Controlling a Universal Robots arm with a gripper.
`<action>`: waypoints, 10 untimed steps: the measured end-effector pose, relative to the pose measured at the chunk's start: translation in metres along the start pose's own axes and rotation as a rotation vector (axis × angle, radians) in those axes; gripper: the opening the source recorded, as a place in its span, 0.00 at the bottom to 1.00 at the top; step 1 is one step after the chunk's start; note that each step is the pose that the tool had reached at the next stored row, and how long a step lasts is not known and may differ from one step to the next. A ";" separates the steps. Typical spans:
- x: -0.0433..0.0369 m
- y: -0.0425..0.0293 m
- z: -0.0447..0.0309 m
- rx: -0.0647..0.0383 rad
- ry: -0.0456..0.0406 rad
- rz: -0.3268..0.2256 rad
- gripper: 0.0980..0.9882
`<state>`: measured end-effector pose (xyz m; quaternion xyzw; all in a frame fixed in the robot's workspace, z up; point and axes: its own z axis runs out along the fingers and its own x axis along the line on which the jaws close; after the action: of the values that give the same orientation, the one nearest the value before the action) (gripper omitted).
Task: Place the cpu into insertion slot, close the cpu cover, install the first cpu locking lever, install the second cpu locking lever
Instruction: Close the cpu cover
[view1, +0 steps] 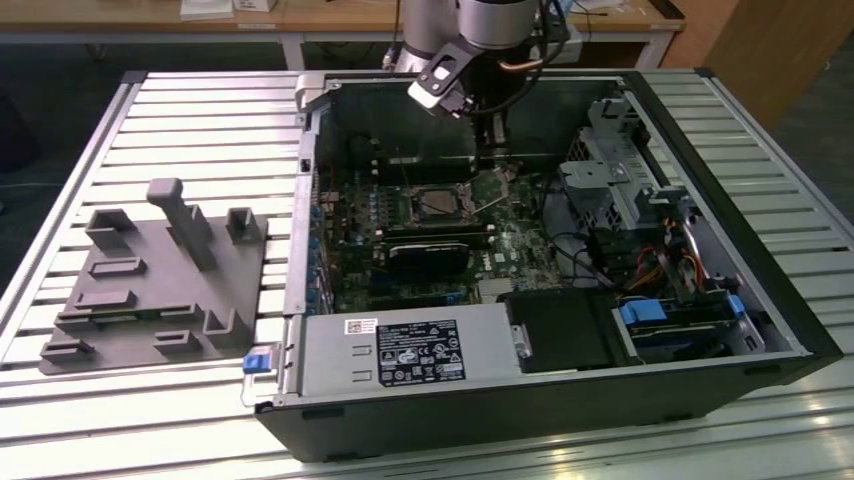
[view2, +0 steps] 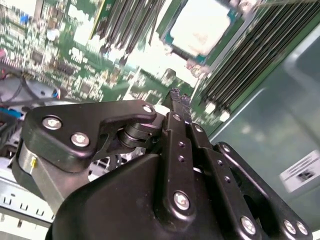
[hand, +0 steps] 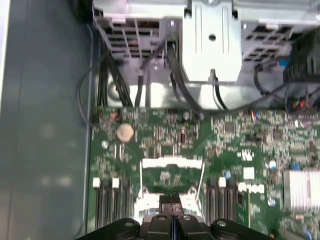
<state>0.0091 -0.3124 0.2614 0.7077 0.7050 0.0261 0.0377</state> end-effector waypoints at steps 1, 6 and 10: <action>0.0003 0.0034 0.0003 0.000 -0.0001 0.000 0.01; 0.0015 0.0203 0.0018 0.000 -0.0006 0.000 0.01; 0.0025 0.0338 0.0030 0.000 -0.0008 0.000 0.01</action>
<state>0.0431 -0.3101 0.2614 0.7077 0.7050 0.0258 0.0379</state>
